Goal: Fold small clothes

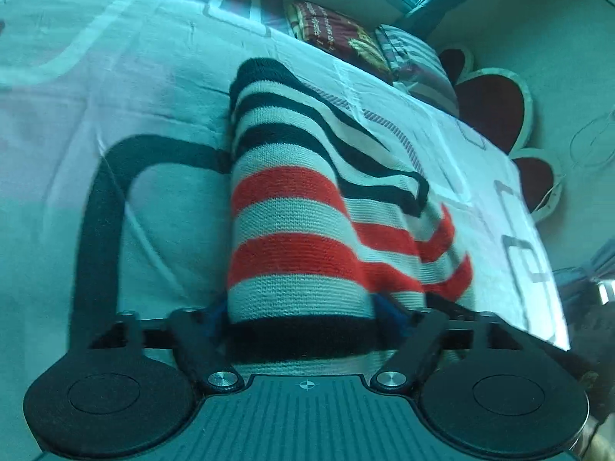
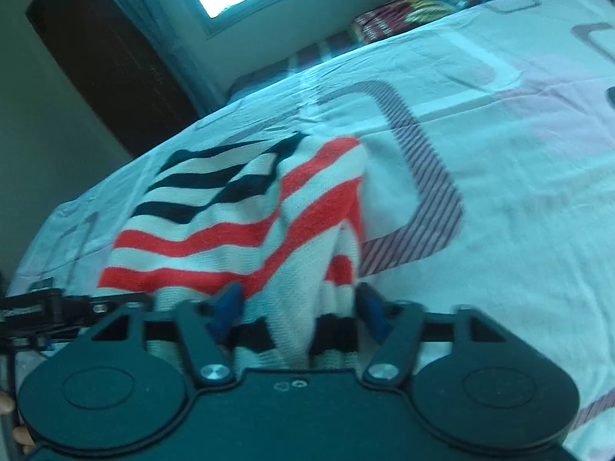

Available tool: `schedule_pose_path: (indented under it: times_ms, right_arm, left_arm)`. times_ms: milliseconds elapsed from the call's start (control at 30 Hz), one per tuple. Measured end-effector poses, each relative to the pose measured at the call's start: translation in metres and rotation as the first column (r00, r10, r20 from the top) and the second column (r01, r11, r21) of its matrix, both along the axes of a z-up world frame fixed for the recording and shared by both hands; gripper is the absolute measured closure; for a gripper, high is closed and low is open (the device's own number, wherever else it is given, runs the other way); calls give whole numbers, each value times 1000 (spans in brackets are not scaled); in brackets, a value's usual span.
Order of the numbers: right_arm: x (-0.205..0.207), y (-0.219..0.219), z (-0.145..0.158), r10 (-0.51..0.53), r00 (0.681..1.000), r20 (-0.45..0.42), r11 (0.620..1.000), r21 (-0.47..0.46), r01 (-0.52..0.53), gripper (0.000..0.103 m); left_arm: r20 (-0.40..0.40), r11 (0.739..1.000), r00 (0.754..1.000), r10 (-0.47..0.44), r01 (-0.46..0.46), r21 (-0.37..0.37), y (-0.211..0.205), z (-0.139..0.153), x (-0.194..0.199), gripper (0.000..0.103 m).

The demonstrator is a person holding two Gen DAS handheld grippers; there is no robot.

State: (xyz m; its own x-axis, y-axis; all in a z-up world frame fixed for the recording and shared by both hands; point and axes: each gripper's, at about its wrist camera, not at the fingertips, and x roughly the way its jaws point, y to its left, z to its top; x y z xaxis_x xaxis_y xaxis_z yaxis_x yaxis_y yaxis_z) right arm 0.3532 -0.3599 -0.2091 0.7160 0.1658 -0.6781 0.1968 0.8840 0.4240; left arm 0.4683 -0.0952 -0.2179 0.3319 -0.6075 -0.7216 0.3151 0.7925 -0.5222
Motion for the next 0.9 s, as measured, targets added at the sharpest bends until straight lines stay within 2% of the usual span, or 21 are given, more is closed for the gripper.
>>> schedule_pose_path:
  times_ms: [133,267,400,500,700,900]
  right_arm:
    - [-4,0,6,8,1000,2,1000,18,-8,66]
    - [-3,-4,0,-12,1000,3,999,46,12,67]
    - [-6,-1,9,-39,999,24,996,79,37,70]
    - [-8,3,22,-42,997,60,993,110,35,71]
    - [-5,36,52,3,992,123,996,93,-14,71]
    - [7,95,73,52,985,165,996,58,-62,71]
  left_arm:
    - [6,1000,1000,13,-13,9,-3,2,-3,37]
    - [35,1000,999,0,-1,28,-8,3,-3,37]
    - [53,999,999,-9,7,34,-5,13,-5,50]
    - [76,1000,997,4,-6,29,4,24,-8,51]
    - [125,999,991,55,-55,-4,44,49,-11,52]
    - [174,995,980,97,-96,-16,112,69,-10,52]
